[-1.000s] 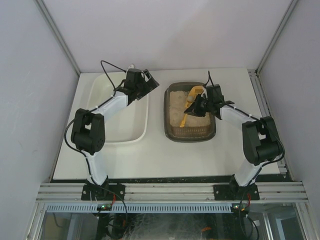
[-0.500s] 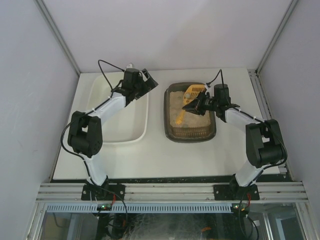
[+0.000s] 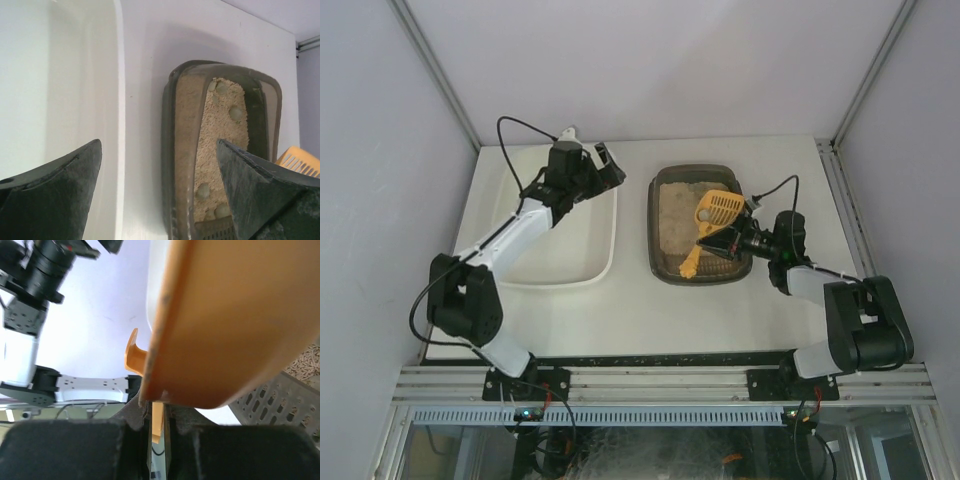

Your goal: Clean the litter box

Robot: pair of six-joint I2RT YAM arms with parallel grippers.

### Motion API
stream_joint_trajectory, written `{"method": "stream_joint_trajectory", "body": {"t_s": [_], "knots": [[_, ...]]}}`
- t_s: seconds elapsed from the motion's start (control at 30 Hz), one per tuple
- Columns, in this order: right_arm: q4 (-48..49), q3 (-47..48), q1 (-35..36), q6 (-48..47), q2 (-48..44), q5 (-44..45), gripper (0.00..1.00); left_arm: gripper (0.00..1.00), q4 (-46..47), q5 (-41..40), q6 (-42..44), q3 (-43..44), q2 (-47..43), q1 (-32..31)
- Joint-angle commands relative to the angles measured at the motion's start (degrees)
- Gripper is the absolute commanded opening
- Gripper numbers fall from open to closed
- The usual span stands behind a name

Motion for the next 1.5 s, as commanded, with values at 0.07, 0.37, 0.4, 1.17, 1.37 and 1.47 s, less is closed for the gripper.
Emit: {"method": "stream_joint_trajectory", "body": {"t_s": [0.07,0.37,0.4,1.17,1.37,1.47], "knots": [[31.92,-3.17,-1.59,17.67,3.36,-5.87,0.0,0.99,0.03,-2.05,8.05,-7.65,-10.68,0.06],[4.19,2.22,-0.92,1.73,-1.93,-1.38,0.0,1.0,2.01,-2.47,11.72,-13.02,-17.88,0.04],[1.38,3.76,1.26,-0.59,-2.03,-1.48,0.0,1.0,2.05,-2.45,12.33,-13.09,-18.2,0.09],[-5.08,6.06,3.3,-12.21,1.99,-11.13,0.0,0.9,-40.54,45.54,57.45,9.22,-6.55,7.1],[-6.85,4.52,-1.69,-12.22,-0.75,-6.43,0.0,0.97,-48.39,51.77,64.73,10.74,-4.78,7.25],[-25.76,10.51,2.41,-26.42,-1.66,-2.8,0.0,1.0,-51.18,51.45,67.13,11.83,-4.34,7.24]]}}
